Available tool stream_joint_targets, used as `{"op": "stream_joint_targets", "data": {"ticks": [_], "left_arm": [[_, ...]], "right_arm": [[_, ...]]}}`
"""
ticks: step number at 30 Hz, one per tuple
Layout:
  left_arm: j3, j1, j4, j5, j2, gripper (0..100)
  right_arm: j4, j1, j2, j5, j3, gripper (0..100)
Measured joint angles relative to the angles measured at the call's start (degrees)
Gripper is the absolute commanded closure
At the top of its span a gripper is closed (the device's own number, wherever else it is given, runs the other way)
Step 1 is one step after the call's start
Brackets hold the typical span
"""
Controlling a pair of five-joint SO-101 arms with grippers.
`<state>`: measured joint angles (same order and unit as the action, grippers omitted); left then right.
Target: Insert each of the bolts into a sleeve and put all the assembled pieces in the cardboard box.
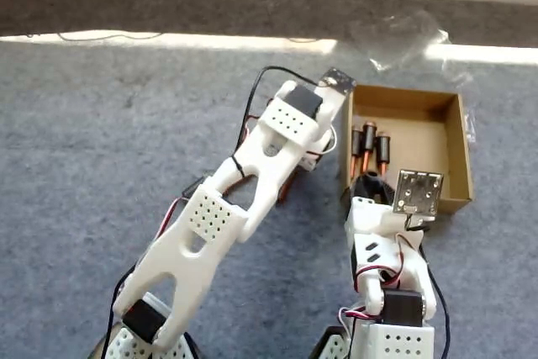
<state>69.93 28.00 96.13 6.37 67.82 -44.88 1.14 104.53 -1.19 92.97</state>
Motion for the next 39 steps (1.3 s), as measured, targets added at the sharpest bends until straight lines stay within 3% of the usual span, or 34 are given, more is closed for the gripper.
{"op": "stream_joint_targets", "data": {"ticks": [4,9,27,39], "left_arm": [[4.48,-0.70,0.35,0.00,3.43,91],[9.05,-0.79,1.76,0.00,5.98,100],[12.66,-1.49,4.48,-0.44,5.19,99],[-4.75,-3.60,4.48,-3.52,-15.03,99]], "right_arm": [[0.00,0.00,0.00,0.00,0.00,99.3],[0.00,0.00,0.00,0.00,0.00,99.3],[0.00,0.00,0.00,0.00,0.00,99.3],[0.00,1.14,0.00,0.00,0.00,99.3]]}}
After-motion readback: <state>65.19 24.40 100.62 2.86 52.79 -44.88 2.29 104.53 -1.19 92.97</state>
